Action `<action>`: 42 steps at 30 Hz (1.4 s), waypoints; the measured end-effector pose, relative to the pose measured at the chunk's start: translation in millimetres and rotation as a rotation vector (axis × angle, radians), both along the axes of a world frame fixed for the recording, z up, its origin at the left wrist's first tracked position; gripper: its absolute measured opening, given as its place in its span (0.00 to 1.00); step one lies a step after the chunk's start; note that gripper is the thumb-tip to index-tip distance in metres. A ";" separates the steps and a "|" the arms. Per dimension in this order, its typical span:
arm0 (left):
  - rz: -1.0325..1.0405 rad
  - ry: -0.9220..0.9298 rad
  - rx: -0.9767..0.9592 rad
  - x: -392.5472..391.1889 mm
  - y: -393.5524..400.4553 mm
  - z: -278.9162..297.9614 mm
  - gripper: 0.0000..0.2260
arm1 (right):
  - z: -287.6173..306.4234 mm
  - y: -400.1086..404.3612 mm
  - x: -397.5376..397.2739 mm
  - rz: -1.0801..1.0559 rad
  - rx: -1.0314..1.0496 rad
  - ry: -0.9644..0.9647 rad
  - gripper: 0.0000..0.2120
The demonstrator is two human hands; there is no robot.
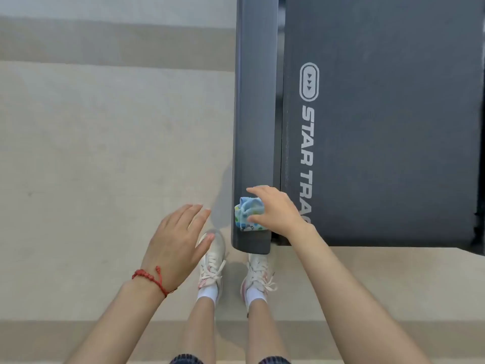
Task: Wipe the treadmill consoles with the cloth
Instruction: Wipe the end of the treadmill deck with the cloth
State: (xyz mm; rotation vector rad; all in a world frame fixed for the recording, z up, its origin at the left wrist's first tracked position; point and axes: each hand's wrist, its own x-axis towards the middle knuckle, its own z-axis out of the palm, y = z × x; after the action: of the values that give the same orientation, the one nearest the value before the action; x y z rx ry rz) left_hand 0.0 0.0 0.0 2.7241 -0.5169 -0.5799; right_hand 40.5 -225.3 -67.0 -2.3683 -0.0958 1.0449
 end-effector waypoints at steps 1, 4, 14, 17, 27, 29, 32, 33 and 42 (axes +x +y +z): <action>0.004 -0.026 0.001 -3.9 1.9 -8.2 0.28 | -8.5 3.7 -0.2 0.041 -0.007 0.002 0.31; 0.033 0.000 0.047 -13.9 8.6 -25.8 0.29 | -32.3 9.3 -7.8 0.107 -0.043 -0.013 0.34; 0.048 0.039 0.039 -27.6 16.6 -45.0 0.29 | -56.3 9.2 -45.5 -0.733 -0.008 0.129 0.23; 0.048 0.041 0.043 -23.8 16.7 -44.7 0.29 | -58.3 12.4 -60.3 -1.021 0.019 0.184 0.21; 0.021 0.059 0.053 -5.7 6.6 -23.8 0.30 | -25.5 5.9 -79.8 -1.505 0.397 0.362 0.10; 0.004 0.054 0.050 -2.3 2.2 -8.2 0.30 | -0.9 1.4 -76.6 -1.521 0.472 0.355 0.13; -0.014 0.040 0.033 5.7 -5.2 25.0 0.30 | 46.2 -5.0 -69.2 -1.530 0.566 0.321 0.10; -0.020 0.026 0.027 9.5 -7.8 38.3 0.30 | 64.6 -6.9 -66.1 -1.528 0.586 0.309 0.09; -0.102 -0.120 -0.020 50.1 -40.5 188.8 0.30 | 249.2 -18.9 -53.9 -1.566 0.707 0.130 0.09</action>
State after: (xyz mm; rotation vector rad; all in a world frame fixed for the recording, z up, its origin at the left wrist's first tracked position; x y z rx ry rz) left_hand 50.1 -40.5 188.8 2.7380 -0.6908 -0.4350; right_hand -13.4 -244.2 182.2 -1.0840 1.0564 0.2306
